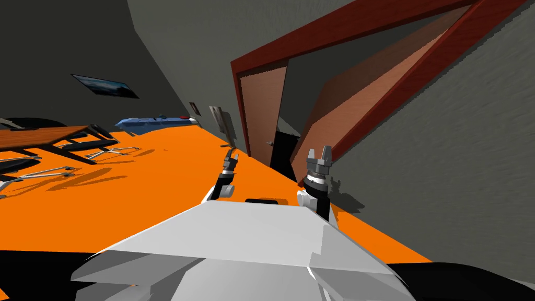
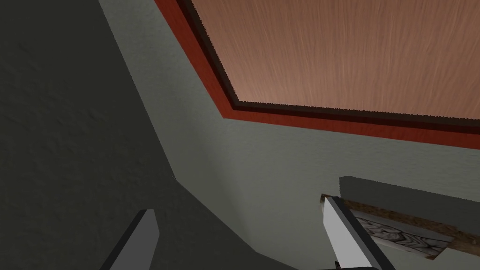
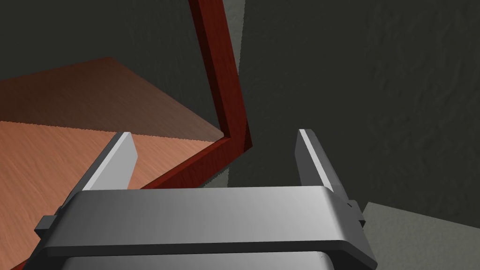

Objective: Push the door open

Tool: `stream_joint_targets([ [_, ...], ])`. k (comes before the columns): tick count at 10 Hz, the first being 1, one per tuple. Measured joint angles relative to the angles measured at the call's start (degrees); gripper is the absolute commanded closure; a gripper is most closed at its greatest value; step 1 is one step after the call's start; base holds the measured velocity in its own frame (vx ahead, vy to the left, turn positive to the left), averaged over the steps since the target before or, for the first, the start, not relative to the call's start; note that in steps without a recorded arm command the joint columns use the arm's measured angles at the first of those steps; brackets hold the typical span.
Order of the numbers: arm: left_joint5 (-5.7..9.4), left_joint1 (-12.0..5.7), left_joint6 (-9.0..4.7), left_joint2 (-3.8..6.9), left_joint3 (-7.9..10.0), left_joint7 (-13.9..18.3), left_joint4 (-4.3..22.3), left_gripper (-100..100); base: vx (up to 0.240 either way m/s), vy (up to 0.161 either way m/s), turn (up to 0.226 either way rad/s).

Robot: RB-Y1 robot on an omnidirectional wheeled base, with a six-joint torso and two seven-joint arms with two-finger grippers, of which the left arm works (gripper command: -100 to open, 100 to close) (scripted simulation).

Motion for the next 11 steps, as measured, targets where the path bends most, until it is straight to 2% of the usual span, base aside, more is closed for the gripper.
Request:
stream_joint_targets([
  [3, 0.03, -1.55, -0.52, 0.36, -0.59, 0.2, 3.8, -100, 0.103, 0.008, -0.060],
  [10, 0.08, -6.45, -2.14, 0.94, -1.86, 0.6, 14.5, -100, 0.097, 0.009, -0.064],
  [11, 0.11, -7.12, -2.75, 1.07, -2.02, 0.7, 16.5, -100, 0.107, 0.000, -0.056],
])
